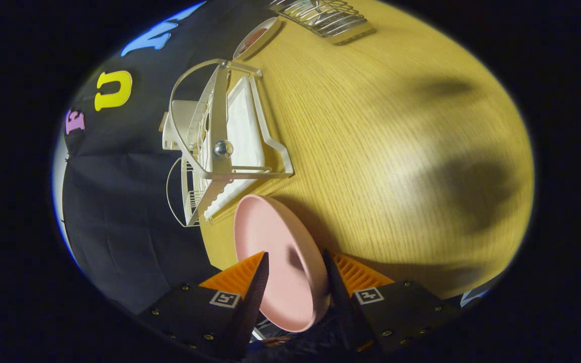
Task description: Take the plate from the dish rack, then take the spoon from the basket and place it into the plate.
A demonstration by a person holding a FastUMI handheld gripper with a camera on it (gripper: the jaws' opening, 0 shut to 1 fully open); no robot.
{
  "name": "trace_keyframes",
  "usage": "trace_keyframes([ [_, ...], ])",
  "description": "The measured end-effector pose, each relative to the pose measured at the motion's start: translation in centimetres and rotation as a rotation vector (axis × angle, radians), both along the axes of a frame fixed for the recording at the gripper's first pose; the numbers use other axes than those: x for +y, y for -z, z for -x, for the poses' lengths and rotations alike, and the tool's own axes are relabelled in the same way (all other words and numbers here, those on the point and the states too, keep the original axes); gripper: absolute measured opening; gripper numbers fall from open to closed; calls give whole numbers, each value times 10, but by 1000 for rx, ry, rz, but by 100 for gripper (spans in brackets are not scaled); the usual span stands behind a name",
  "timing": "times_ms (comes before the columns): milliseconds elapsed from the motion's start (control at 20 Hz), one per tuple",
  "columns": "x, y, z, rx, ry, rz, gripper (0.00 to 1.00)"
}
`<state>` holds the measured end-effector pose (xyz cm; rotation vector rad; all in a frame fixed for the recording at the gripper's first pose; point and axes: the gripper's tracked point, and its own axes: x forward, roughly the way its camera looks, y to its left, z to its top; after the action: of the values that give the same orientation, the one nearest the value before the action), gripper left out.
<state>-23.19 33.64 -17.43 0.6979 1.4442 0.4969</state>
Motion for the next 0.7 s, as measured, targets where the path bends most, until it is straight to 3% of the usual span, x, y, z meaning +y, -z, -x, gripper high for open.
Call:
trace_keyframes([
  [350,-40,-13,-24,-69,26,76,68],
  [550,-60,-32,-53,-161,100,126,67],
  [700,-86,-52,-87,-295,208,215,68],
])
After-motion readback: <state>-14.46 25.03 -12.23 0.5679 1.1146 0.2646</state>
